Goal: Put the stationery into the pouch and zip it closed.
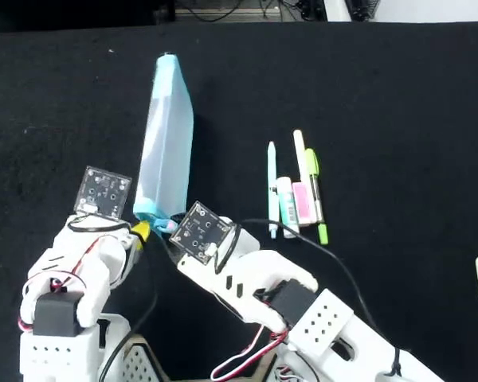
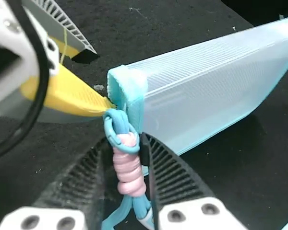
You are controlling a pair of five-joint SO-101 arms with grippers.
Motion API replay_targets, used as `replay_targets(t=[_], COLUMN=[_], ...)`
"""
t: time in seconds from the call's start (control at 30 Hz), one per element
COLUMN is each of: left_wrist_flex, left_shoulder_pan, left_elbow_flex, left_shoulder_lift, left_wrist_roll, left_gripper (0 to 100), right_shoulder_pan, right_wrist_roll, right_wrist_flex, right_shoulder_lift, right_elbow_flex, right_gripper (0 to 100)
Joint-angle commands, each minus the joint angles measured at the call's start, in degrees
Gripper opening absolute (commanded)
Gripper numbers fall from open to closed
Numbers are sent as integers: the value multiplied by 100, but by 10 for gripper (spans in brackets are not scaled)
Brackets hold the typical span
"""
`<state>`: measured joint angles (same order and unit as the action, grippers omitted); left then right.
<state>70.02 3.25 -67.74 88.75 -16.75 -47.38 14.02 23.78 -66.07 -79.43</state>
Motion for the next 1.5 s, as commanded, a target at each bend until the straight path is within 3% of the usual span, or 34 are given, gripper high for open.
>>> replay_targets(t=[0.0, 0.27, 0.53, 0.93, 1.23, 1.47], left_wrist_flex=[18, -369, -44, -791, -826, -888], left_shoulder_pan=[101, 57, -321, -321, -391, -400], left_elbow_flex=[215, 1033, 989, 312, 92, 110], left_shoulder_lift=[62, 70, 62, 62, 70, 70], left_wrist_roll=[-484, -536, -967, -967, -527, 993], left_gripper=[230, 230, 230, 227, 55, 30], right_shoulder_pan=[97, 97, 97, 97, 132, 132], right_wrist_roll=[-44, -44, -44, -44, -9, 334], right_wrist_flex=[-141, -141, -141, -132, -141, -88], right_shoulder_lift=[-84, -84, -84, -84, -75, -75], right_elbow_flex=[57, 57, 57, 57, 57, 198], right_gripper=[11, 11, 11, 11, 11, 11])
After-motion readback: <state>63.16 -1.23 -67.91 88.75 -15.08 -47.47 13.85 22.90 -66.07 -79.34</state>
